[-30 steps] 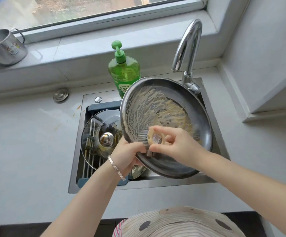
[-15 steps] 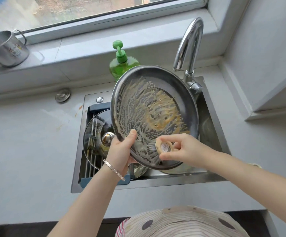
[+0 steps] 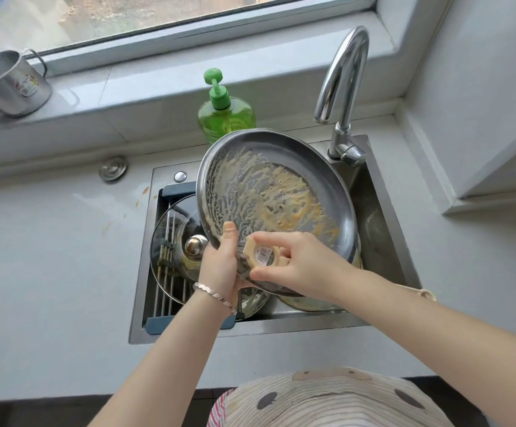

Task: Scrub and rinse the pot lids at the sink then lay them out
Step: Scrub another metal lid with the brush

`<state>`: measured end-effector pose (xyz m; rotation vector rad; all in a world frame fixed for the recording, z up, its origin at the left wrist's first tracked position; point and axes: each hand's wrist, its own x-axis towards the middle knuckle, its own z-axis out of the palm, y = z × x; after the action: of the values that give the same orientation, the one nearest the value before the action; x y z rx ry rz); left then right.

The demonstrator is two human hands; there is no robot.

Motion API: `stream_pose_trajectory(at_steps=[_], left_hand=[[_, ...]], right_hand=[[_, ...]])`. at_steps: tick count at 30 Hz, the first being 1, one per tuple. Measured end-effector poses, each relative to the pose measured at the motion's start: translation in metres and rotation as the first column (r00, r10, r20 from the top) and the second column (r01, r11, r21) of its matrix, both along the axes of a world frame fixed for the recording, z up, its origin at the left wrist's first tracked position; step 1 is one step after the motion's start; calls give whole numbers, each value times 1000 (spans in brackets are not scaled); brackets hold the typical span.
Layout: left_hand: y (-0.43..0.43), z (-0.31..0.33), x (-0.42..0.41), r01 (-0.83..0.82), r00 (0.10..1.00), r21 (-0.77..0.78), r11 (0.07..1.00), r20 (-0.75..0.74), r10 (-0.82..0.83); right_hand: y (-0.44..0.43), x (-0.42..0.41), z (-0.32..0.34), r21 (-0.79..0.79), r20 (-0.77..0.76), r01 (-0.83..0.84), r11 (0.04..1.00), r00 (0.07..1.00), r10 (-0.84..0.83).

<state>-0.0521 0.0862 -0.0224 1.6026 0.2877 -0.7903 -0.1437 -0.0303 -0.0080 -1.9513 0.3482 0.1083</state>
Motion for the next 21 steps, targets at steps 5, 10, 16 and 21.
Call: stream_pose_trajectory(at_steps=[5,10,16,21], left_hand=[[18,4,10,-154,987,-135,979,-68,146],[13,-7,-8,-108,992,-105,989,-82,100],[14,-6,-5,-130,991,-125,984,-55,124],[9,2,-4,-102,995,-117,988,-8,102]], right_hand=[[-22,-31,-15,-60,-157,14,998,987,-24],[-34,-24,-28,-58,-243,119,991,961,-130],[-34,-24,-20,-10,-251,58,998,966,-58],[-33,-18,-23,10,-190,58,998,980,-55]])
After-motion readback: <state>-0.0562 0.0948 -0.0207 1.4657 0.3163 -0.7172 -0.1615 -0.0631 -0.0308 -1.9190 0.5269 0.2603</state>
